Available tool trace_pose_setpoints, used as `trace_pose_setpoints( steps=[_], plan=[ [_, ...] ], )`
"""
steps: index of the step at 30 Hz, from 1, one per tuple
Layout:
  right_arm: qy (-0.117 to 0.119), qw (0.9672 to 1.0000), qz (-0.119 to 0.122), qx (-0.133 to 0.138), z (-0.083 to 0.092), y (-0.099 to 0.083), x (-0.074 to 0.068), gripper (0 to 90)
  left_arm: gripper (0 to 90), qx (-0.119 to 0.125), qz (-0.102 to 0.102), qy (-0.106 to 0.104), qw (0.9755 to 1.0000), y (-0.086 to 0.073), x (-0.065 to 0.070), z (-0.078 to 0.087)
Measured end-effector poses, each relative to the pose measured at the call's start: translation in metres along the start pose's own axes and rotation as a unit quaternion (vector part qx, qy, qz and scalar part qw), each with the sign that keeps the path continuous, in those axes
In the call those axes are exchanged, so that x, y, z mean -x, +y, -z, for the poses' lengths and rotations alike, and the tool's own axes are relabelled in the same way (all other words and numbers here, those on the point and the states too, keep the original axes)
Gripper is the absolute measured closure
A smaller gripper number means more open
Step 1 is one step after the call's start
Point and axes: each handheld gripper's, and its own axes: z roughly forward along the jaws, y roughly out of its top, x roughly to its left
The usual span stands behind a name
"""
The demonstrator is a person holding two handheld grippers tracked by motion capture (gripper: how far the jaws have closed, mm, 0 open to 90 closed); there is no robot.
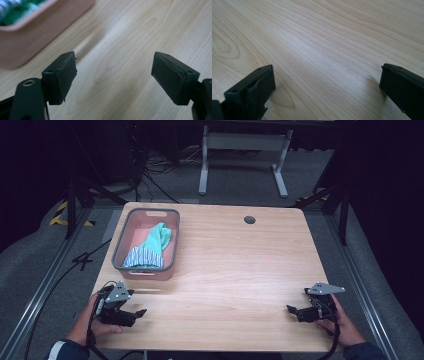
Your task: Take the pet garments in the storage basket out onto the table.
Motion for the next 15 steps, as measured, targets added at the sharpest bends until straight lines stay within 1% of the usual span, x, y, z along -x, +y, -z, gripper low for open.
trace_pose_setpoints(
  steps=[2, 3, 4, 6, 7, 8, 10, 12, 13, 15],
  plan=[
    [0.0, 1.0, 0.0, 0.0, 0.0, 0.0, 0.0, 0.6, 21.1, 0.006, -0.002, 0.005, 1.0, 0.003, 0.0, 0.005],
    [0.0, 1.0, 0.0, 0.0, 0.0, 0.0, 0.0, 0.5, 21.4, 0.011, 0.001, 0.008, 0.9999, 0.004, 0.001, 0.008],
    [0.0, 1.0, 0.0, 0.0, 0.0, 0.0, 0.0, 0.5, 22.1, 0.011, -0.005, 0.008, 0.9999, 0.005, 0.0, 0.01],
    [0.0, 1.0, 0.0, 0.0, 0.0, 0.0, 0.0, 0.6, 23.1, 0.015, -0.003, 0.008, 0.9998, 0.006, 0.0, 0.013],
    [0.0, 1.0, 0.0, 0.0, 0.0, 0.0, 0.0, 0.6, 23.1, 0.021, 0.003, 0.001, 0.9998, 0.007, -0.002, 0.016],
    [0.0, 1.0, 0.0, 0.0, 0.0, 0.0, 0.0, 0.6, 24.0, 0.025, 0.01, -0.001, 0.9996, 0.009, -0.004, 0.019],
    [0.0, 1.0, 0.0, 0.0, 0.0, 0.0, 0.0, 0.6, 24.0, 0.026, 0.009, 0.001, 0.9996, 0.01, -0.006, 0.022],
    [0.0, 1.0, 0.0, 0.0, 0.0, 0.0, 0.0, 0.6, 24.1, 0.026, 0.011, 0.01, 0.9996, 0.013, -0.006, 0.025],
    [0.0, 1.0, 0.0, 0.0, 0.0, 0.0, 0.0, 0.6, 24.0, 0.029, 0.011, 0.008, 0.9995, 0.015, -0.008, 0.027],
    [0.0, 1.0, 0.0, 0.0, 0.0, 0.0, 0.0, 0.6, 24.0, 0.032, 0.013, 0.022, 0.9992, 0.02, -0.01, 0.034]
  ],
)
